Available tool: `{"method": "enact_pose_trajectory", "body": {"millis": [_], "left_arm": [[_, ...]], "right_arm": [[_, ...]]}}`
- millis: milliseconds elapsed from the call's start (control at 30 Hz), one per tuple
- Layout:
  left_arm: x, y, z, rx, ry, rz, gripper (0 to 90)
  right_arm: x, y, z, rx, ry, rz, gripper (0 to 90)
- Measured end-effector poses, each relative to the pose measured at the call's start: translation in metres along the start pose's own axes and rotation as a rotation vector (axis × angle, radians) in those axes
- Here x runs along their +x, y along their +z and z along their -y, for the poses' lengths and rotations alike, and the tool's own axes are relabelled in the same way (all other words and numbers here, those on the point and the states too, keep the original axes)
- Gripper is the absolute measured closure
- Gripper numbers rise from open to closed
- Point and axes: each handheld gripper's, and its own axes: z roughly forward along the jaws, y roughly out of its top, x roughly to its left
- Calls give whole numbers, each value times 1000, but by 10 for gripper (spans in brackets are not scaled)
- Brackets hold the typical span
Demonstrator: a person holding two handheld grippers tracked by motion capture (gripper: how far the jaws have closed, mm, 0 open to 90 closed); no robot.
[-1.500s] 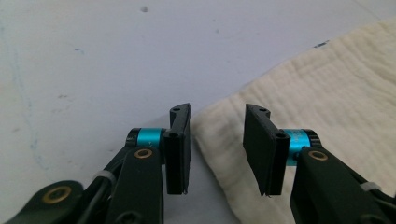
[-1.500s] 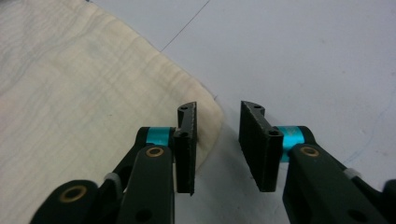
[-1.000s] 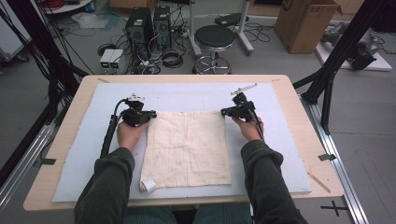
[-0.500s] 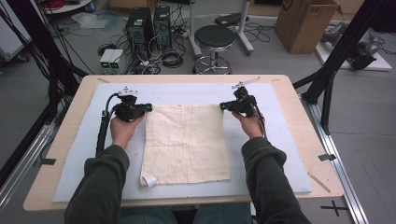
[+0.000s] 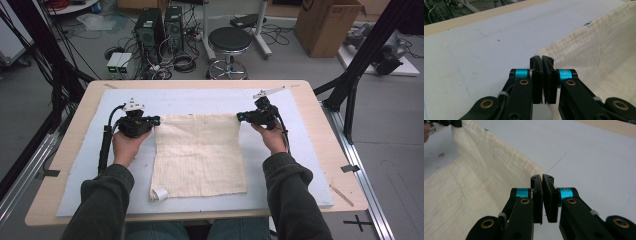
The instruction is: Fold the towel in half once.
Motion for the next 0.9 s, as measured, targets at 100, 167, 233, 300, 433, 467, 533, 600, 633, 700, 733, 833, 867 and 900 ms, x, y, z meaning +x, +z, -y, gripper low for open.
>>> {"method": "enact_pose_trajectory", "body": {"millis": [100, 167, 233, 300, 433, 467, 533, 600, 633, 700, 733, 833, 867, 900], "left_arm": [[-3, -5, 1, -10, 11, 5, 866], [-5, -9, 3, -14, 14, 11, 866], [-6, -13, 5, -16, 26, 15, 866], [-8, -16, 7, -18, 30, 18, 866], [-11, -20, 12, -22, 32, 29, 865], [-11, -21, 13, -23, 34, 32, 865], [-13, -24, 14, -25, 44, 35, 865], [-14, -26, 14, -27, 47, 44, 865], [-15, -28, 14, -30, 51, 46, 865], [-17, -31, 13, -36, 56, 55, 865], [-18, -32, 13, -38, 58, 59, 865], [-23, -35, 14, -44, 68, 69, 865], [-23, -36, 15, -46, 71, 70, 865], [-24, -37, 17, -49, 69, 72, 865]], "right_arm": [[5, -4, 1, 5, -3, -14, 868], [7, -8, 2, -6, -12, -24, 868], [10, -11, 3, -11, -12, -31, 868], [12, -13, 5, -12, -16, -37, 868], [16, -16, 9, -12, -23, -48, 868], [16, -17, 10, -17, -28, -52, 868], [19, -18, 12, -17, -22, -60, 869], [20, -20, 14, -18, -32, -66, 869], [21, -20, 15, -20, -29, -70, 869], [23, -22, 17, -27, -34, -77, 868], [23, -23, 18, -28, -34, -86, 868], [28, -27, 19, -23, -43, -92, 869], [30, -28, 18, -28, -50, -97, 869], [31, -29, 18, -31, -57, -97, 868]]}}
